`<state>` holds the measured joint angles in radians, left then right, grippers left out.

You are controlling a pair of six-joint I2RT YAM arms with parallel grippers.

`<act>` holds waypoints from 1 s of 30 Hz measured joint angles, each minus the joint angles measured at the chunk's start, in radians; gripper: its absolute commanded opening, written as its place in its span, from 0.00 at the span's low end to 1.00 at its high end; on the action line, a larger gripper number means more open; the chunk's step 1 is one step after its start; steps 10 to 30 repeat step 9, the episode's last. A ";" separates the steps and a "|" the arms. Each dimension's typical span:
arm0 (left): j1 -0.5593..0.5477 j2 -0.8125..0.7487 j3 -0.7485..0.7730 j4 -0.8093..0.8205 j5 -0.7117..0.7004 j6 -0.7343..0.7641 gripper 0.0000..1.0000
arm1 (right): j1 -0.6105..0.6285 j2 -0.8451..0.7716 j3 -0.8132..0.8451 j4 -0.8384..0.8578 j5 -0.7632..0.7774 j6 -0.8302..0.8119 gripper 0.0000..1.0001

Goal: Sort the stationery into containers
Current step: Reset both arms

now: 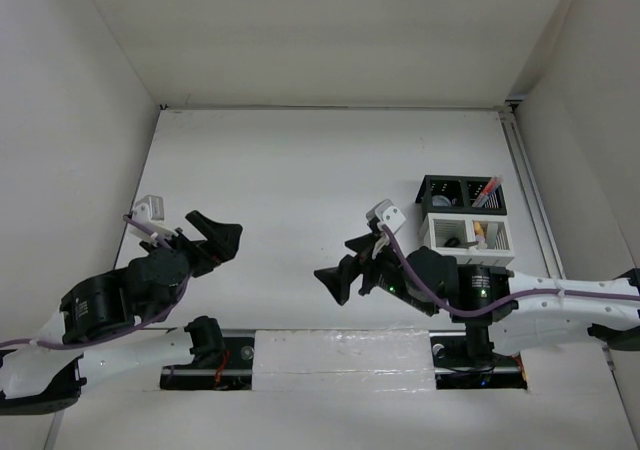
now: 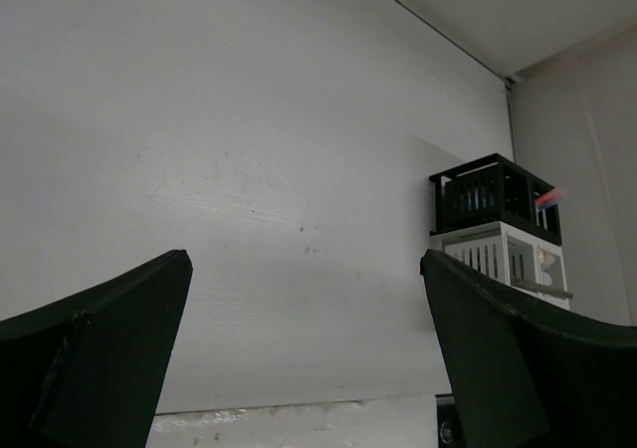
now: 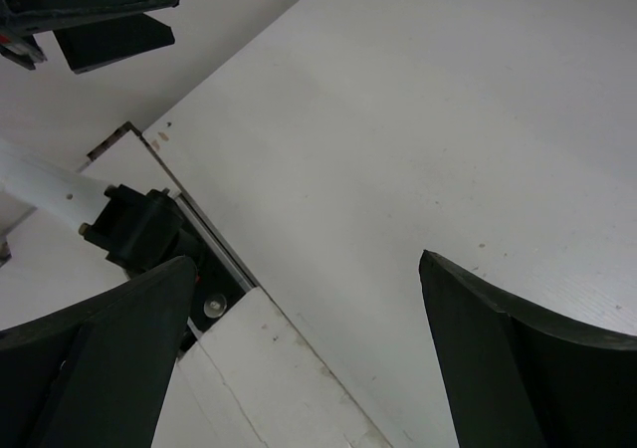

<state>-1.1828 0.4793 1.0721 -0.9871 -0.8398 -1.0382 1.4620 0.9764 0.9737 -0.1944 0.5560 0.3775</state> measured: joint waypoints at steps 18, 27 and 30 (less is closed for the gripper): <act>0.000 -0.041 -0.008 0.002 0.000 -0.007 1.00 | 0.000 0.001 0.011 0.000 0.018 -0.001 1.00; 0.000 -0.041 -0.008 0.002 0.000 -0.007 1.00 | 0.000 0.001 0.011 0.000 0.018 -0.001 1.00; 0.000 -0.041 -0.008 0.002 0.000 -0.007 1.00 | 0.000 0.001 0.011 0.000 0.018 -0.001 1.00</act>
